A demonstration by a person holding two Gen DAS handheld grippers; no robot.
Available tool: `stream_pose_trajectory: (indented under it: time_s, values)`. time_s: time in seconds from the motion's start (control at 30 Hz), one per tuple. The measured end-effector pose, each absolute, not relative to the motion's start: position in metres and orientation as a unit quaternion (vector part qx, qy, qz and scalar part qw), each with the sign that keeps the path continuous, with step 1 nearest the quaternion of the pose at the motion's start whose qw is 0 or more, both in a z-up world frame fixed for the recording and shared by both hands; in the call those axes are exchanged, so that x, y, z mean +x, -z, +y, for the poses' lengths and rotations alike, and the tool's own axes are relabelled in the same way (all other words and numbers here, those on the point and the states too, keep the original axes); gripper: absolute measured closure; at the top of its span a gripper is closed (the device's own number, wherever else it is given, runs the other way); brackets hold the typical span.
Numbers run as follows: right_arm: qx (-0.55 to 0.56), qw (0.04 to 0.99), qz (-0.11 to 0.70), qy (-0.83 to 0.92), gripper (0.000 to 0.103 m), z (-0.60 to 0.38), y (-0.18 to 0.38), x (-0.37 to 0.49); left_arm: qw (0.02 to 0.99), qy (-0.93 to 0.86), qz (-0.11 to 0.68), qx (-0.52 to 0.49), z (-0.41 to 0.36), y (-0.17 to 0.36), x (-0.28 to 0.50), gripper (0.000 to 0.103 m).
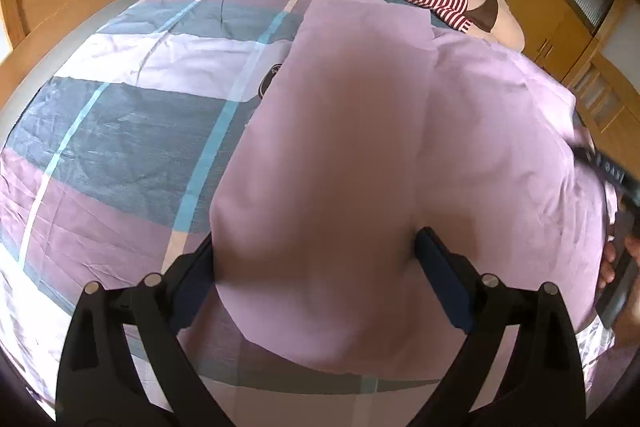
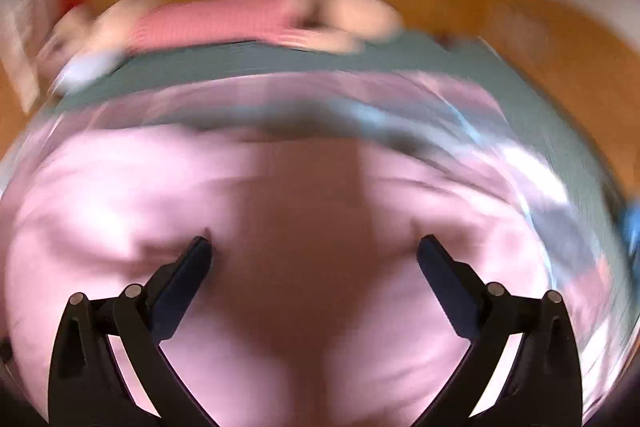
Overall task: Fold large clothes
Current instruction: 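Press the folded jacket flat with both tools and smooth its edges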
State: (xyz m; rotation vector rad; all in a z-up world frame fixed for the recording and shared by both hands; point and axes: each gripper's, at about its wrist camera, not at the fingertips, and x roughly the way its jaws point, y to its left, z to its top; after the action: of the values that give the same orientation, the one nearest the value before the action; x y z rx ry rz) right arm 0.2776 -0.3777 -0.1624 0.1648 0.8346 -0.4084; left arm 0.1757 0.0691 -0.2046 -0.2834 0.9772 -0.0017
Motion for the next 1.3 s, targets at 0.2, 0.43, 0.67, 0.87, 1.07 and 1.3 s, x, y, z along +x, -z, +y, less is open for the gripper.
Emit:
stream_pose_trajectory:
  time_s: [0.2,0.43,0.67,0.87,1.07,1.3]
  values:
    - [0.151,0.876,0.355,0.290,0.001,-0.458,0.149,0.234,0.896,-0.053,0.427,-0.107,0.079,0.186,0.171,0.006]
    - [0.107,0.934,0.335,0.068,0.001,-0.336,0.124,0.173,0.926,-0.008,0.372,-0.061,0.053,0.163,0.162,0.007]
    - [0.011,0.918,0.395,0.020,0.001,-0.254,0.176,0.154,0.909,0.029,0.413,0.049,0.000,0.191,0.167,0.002]
    - [0.075,0.895,0.413,0.151,0.001,-0.323,0.184,0.141,0.888,0.025,0.459,0.001,0.019,0.203,0.180,0.002]
    - [0.124,0.913,0.344,0.181,0.001,-0.334,0.159,0.107,0.905,0.015,0.425,-0.003,0.018,0.185,0.169,0.002]
    - [-0.032,0.927,0.371,0.050,0.001,-0.216,0.173,0.105,0.915,0.077,0.397,0.009,-0.010,0.173,0.154,0.002]
